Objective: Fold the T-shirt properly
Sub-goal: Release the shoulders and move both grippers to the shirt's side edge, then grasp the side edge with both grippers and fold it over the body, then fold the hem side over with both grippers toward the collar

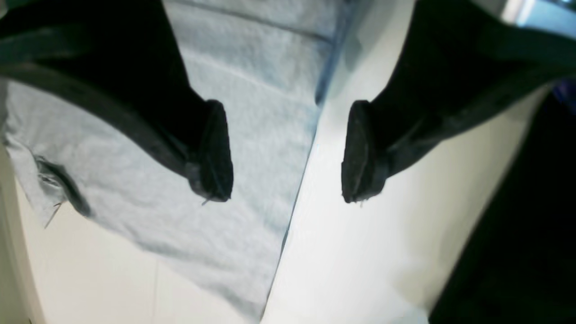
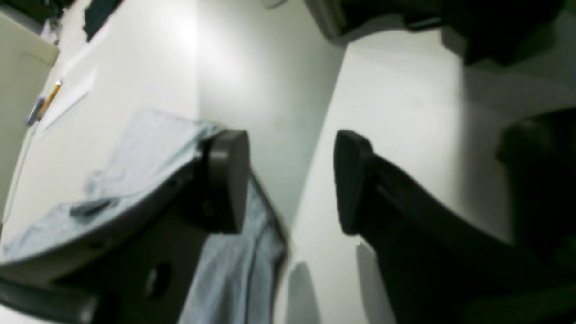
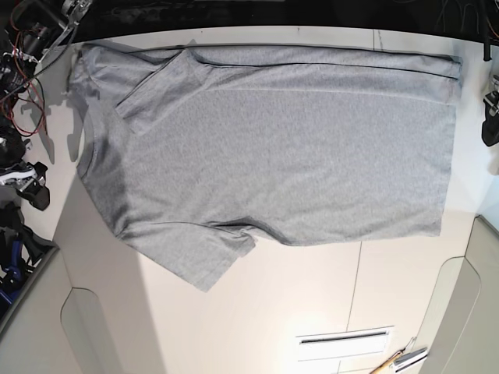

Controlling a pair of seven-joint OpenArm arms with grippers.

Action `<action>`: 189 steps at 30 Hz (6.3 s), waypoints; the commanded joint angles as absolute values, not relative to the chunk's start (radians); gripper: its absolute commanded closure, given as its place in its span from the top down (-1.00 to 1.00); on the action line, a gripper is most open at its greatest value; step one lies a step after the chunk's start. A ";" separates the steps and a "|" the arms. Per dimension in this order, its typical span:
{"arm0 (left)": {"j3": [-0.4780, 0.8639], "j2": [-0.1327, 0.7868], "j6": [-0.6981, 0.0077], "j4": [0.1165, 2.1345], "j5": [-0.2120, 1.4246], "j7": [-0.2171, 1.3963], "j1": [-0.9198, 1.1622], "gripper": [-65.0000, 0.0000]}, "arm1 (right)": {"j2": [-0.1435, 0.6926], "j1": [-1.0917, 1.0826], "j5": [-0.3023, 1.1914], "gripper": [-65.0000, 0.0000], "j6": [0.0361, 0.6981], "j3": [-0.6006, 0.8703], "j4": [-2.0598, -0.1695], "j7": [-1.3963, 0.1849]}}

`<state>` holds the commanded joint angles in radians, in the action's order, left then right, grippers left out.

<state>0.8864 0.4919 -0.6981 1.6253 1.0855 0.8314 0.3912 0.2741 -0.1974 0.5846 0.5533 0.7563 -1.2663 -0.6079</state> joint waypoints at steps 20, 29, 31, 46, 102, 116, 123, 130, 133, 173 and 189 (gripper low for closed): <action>0.352 0.587 -0.650 1.017 0.638 0.553 -0.200 0.30 | 0.274 -0.356 0.337 0.16 0.520 0.530 -1.003 -0.443; 0.271 0.587 -0.650 0.719 0.585 0.479 -0.396 0.30 | 0.257 -0.348 0.339 0.16 0.520 0.530 -1.002 -0.446; 0.256 0.581 -0.632 0.710 0.545 0.457 -0.399 0.30 | 0.248 -0.346 0.337 0.16 0.520 0.530 -1.002 -0.445; 0.228 0.559 -0.633 0.710 0.542 0.454 -0.398 0.30 | 0.169 -0.323 0.336 0.16 0.521 0.521 -0.999 -0.437; 0.228 0.585 -0.664 0.772 0.611 0.617 -0.398 -1.00 | 0.139 -0.323 0.270 -1.00 0.581 0.386 -0.971 -0.368; 0.228 0.687 -0.698 1.013 0.799 0.792 -0.299 -1.00 | 0.177 -0.173 0.385 -1.00 0.584 0.386 -1.289 -0.476; 0.229 0.742 -0.698 1.222 0.811 0.821 -0.144 -1.00 | 0.219 -0.071 0.386 -1.00 0.584 0.387 -1.398 -0.475; 0.229 0.762 -0.698 1.314 0.812 0.884 -0.013 -1.00 | 0.219 0.006 0.385 -1.00 0.583 0.387 -1.407 -0.476; 0.229 0.759 -0.698 1.314 0.812 0.883 0.032 -1.00 | 0.219 0.042 0.385 -1.00 0.579 0.387 -1.406 -0.474; 0.228 0.690 -0.698 1.314 0.844 0.879 0.069 -1.00 | 0.107 -0.342 0.198 0.29 0.558 0.199 -0.947 -0.242; 0.228 0.690 -0.698 1.314 0.859 0.880 0.069 -1.00 | 0.076 -0.334 0.203 -1.00 0.572 0.100 -1.014 -0.279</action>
